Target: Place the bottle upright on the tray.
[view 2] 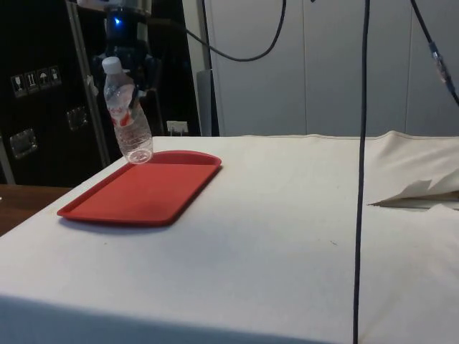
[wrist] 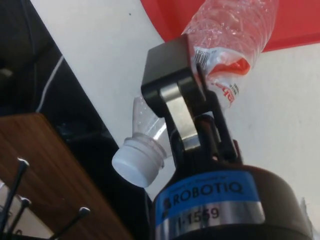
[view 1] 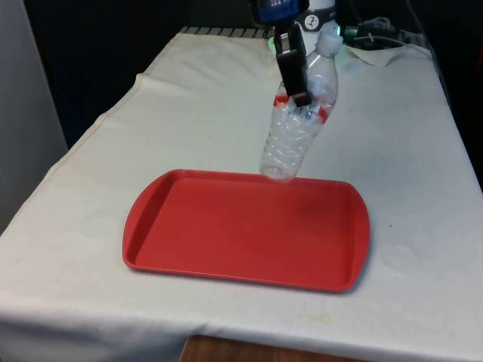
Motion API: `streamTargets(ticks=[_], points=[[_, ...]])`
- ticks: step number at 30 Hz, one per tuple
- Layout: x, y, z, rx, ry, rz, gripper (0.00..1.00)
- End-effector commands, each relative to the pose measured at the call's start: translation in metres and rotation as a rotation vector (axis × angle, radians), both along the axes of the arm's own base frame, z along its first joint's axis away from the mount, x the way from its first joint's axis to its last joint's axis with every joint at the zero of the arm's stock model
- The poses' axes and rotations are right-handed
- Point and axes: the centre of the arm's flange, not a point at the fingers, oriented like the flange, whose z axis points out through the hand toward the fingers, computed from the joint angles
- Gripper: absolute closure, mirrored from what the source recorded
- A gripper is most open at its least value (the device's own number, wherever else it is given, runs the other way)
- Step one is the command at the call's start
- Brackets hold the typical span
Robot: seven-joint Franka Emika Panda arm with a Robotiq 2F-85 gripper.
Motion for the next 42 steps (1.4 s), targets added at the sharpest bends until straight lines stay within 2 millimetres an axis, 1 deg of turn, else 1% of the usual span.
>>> streamTargets(ticks=[1,2,3,5,8,9,10,13,17,26,27,34,35,42], points=[[0.002,-0.004,0.0,0.006,-0.006,0.0,0.67],[0.002,-0.004,0.0,0.006,-0.006,0.0,0.67],[0.0,0.0,0.0,0.0,0.0,0.0,0.67],[0.005,-0.011,-0.002,0.018,-0.013,-0.004,0.67],[0.006,-0.019,-0.005,0.029,-0.018,-0.008,0.67],[0.005,-0.025,-0.006,0.036,-0.02,-0.01,0.67],[0.005,-0.021,-0.006,0.029,-0.018,-0.011,0.67],[0.005,-0.034,-0.007,0.045,-0.023,-0.014,0.67],[0.003,-0.043,-0.007,0.062,-0.021,-0.02,0.67],[0.001,-0.06,-0.011,0.109,-0.022,-0.047,0.67],[-0.001,-0.059,-0.011,0.103,-0.023,-0.05,0.67],[0.002,-0.073,-0.019,0.134,-0.002,-0.066,0.67],[0.001,-0.071,-0.018,0.129,-0.008,-0.067,0.67],[0.006,-0.086,-0.027,0.154,0.028,-0.079,0.67]])
